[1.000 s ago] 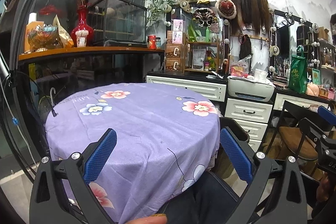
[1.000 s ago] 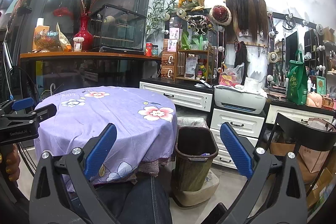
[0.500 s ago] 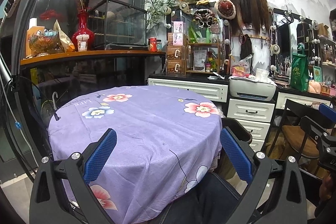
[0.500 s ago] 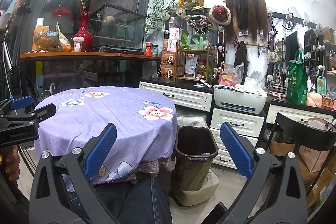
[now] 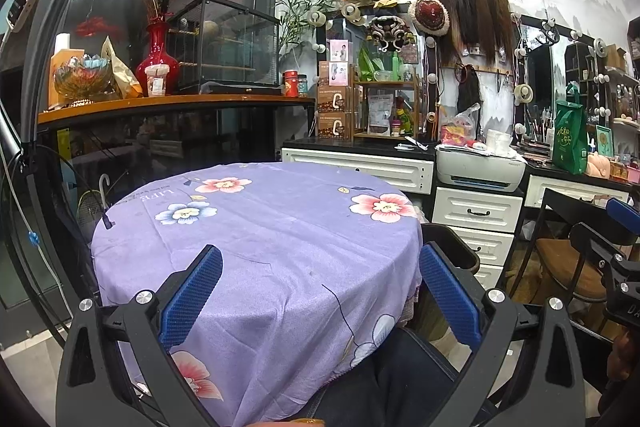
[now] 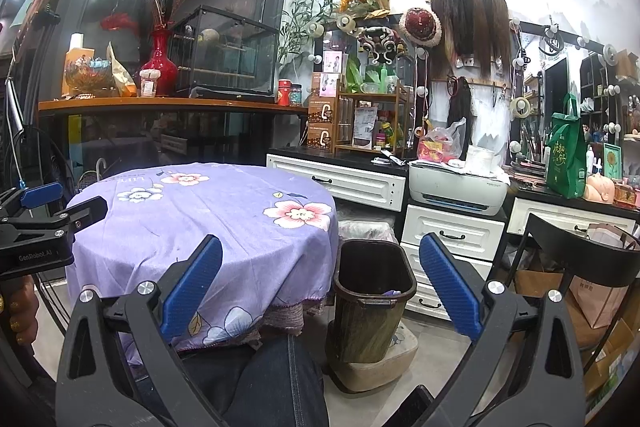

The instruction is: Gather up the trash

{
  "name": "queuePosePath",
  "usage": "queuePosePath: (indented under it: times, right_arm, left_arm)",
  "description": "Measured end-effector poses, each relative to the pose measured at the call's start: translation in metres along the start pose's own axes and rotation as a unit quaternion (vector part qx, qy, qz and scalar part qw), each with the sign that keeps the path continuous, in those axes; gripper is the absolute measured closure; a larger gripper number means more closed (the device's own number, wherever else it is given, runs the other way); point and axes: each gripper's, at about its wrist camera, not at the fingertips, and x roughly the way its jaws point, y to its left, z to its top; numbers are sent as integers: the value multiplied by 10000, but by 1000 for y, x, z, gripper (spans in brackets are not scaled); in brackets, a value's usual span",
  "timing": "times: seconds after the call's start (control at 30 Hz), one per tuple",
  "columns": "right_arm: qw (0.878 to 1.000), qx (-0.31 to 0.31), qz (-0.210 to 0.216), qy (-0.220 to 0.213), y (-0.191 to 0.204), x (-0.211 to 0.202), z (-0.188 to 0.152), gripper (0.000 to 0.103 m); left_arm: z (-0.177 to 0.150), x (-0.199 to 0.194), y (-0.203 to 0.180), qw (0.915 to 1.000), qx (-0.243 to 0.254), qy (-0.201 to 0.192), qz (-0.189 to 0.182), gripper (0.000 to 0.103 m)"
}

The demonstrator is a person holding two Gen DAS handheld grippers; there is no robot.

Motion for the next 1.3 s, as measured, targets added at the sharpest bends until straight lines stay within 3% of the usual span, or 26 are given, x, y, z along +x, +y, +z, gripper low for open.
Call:
queuePosePath:
  times: [1.3]
  right_arm:
    - [10000, -11, 17, 27, 0, 1, -3, 6]
  left_arm:
    - [1, 1, 0, 10000, 4, -32, 19, 5]
